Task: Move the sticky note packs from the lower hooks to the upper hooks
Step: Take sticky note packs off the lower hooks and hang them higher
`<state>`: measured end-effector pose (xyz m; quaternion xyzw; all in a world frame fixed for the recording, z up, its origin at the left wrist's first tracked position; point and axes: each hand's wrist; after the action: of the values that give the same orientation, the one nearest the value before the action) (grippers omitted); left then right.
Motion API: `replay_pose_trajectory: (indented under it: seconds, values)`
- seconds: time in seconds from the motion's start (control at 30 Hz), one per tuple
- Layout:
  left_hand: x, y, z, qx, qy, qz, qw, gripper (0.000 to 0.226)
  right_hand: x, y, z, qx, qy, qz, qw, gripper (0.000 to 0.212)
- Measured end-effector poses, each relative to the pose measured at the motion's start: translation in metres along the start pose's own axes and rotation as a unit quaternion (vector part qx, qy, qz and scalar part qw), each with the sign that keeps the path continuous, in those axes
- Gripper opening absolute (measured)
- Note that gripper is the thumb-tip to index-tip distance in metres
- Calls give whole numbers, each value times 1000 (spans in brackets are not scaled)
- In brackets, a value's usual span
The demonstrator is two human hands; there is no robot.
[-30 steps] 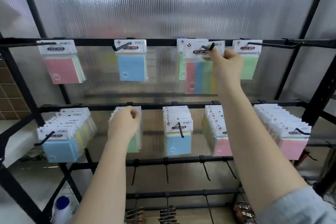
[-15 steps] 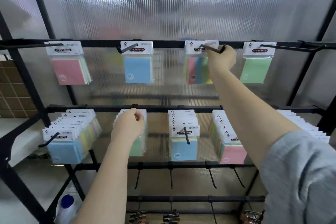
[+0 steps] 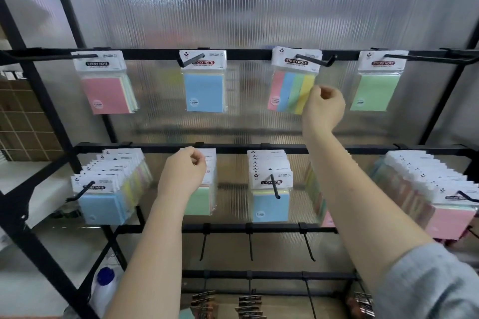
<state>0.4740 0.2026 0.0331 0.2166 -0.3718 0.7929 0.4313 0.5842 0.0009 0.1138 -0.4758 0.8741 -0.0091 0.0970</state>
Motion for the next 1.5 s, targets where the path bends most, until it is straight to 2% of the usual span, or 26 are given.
replay_pose_trajectory:
  seconds: [0.2,0.43,0.57,0.67,0.73,0.83,0.9,0.97,1.0,1.07,1.27,1.37,1.5]
  values:
    - [2,8,-8,3,-7,4,1000,11,27,29,52,-54,17,-29,998,18]
    - [6,21,-24,46,18,60,997,15,50,56,118,-100,118,-77,985,28]
    - [10,28,-30,74,23,68,995,22,58,79,137,-121,102,-90,983,22]
    - [12,31,-34,86,19,65,994,21,62,96,140,-120,126,-98,980,36]
    - [13,33,-37,92,25,62,994,20,61,104,144,-122,123,-98,980,37]
    - [16,38,-41,98,29,53,993,17,58,110,149,-121,114,-57,984,37]
    - [19,41,-44,103,34,47,993,17,58,115,149,-110,108,-29,988,34]
    - [21,44,-46,106,39,42,993,17,57,118,146,-104,104,-6,989,22]
    - [22,45,-47,108,39,39,993,17,57,119,145,-105,103,-2,989,15]
    - [22,46,-49,112,39,35,992,16,56,120,144,-108,100,-17,989,13]
    - [13,46,-54,129,34,16,991,18,59,123,139,-102,108,-81,986,26]
    - [8,46,-57,143,37,18,989,19,63,127,133,-99,104,-78,987,28]
    - [1,41,-60,155,78,9,985,36,70,139,121,-76,124,-40,989,41]
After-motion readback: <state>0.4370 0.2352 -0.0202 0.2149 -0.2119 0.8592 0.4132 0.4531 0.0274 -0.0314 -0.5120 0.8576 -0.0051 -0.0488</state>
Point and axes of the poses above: each hand's wrist, its own y-axis away from the middle knuckle, its own x-axis out of the back of the hand, z = x × y, and after that the axes turned 10 degrees about -x, right-handed
